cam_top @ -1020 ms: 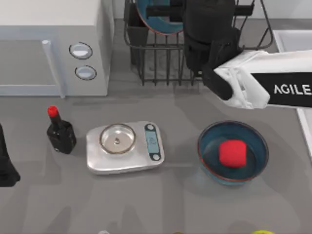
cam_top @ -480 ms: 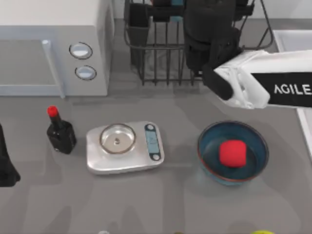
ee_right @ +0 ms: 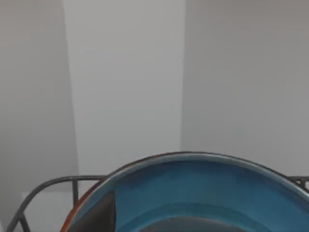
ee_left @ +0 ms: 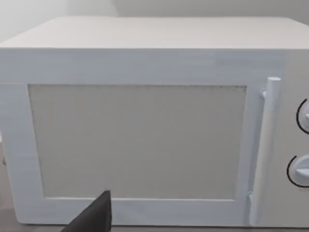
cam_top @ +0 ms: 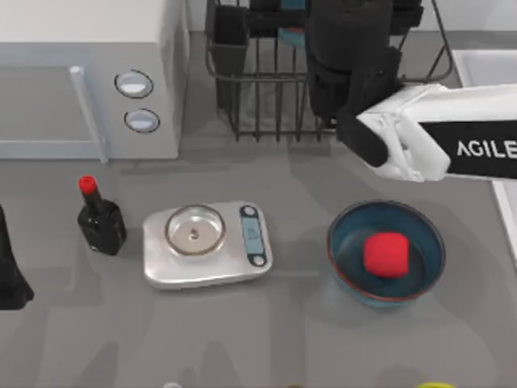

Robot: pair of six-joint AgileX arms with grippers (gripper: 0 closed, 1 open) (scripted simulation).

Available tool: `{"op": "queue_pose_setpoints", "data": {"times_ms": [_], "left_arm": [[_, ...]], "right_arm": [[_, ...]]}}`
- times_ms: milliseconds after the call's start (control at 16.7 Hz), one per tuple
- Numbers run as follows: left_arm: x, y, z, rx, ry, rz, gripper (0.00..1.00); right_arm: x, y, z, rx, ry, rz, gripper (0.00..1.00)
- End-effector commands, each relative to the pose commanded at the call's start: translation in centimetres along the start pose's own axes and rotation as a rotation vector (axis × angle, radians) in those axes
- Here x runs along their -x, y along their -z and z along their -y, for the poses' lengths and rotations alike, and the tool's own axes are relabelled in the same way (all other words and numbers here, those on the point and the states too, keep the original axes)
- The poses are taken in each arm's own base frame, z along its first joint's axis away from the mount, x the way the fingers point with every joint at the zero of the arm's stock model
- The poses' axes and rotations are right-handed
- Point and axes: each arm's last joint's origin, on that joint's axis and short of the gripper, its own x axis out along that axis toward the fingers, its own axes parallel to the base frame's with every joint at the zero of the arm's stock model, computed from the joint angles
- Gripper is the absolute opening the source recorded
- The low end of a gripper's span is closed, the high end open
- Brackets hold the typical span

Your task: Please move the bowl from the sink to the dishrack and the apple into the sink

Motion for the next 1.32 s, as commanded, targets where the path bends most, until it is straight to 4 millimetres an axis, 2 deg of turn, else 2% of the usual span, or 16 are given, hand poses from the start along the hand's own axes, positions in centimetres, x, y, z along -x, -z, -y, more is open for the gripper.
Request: {"op": "queue_pose_setpoints", "data": {"times_ms": [180,360,600,780,900,1020,1140,1320], "left_arm": [[0.0,0.0,0.0,0.0,0.0,0.0,1.0],[0.0,0.0,0.0,0.0,0.0,0.0,1.0],[0.0,0.0,0.0,0.0,0.0,0.0,1.0],[0.0,0.0,0.0,0.0,0.0,0.0,1.0],[0.0,0.0,0.0,0.0,0.0,0.0,1.0],[0.0,0.0,0.0,0.0,0.0,0.0,1.0],[0.0,0.0,0.0,0.0,0.0,0.0,1.0],[0.0,0.0,0.0,0.0,0.0,0.0,1.0]], "right_arm": [[1.7,-0.8,1.4,0.024,-0.011,-0.027,1.0],[5.0,-2.3,4.6,0.05,-0.022,-0.055,1.0],[11.5,-5.2,11.4,0.042,-0.024,-0.04,1.0],[17.1,-5.9,17.2,0.013,-0.015,0.009,1.0],[20.7,-4.9,20.4,-0.003,-0.008,0.045,1.0],[23.5,-3.0,22.7,-0.011,-0.003,0.072,1.0],[25.4,-0.6,24.3,-0.01,0.001,0.079,1.0],[26.8,3.0,25.6,-0.003,0.001,0.054,1.0]]}}
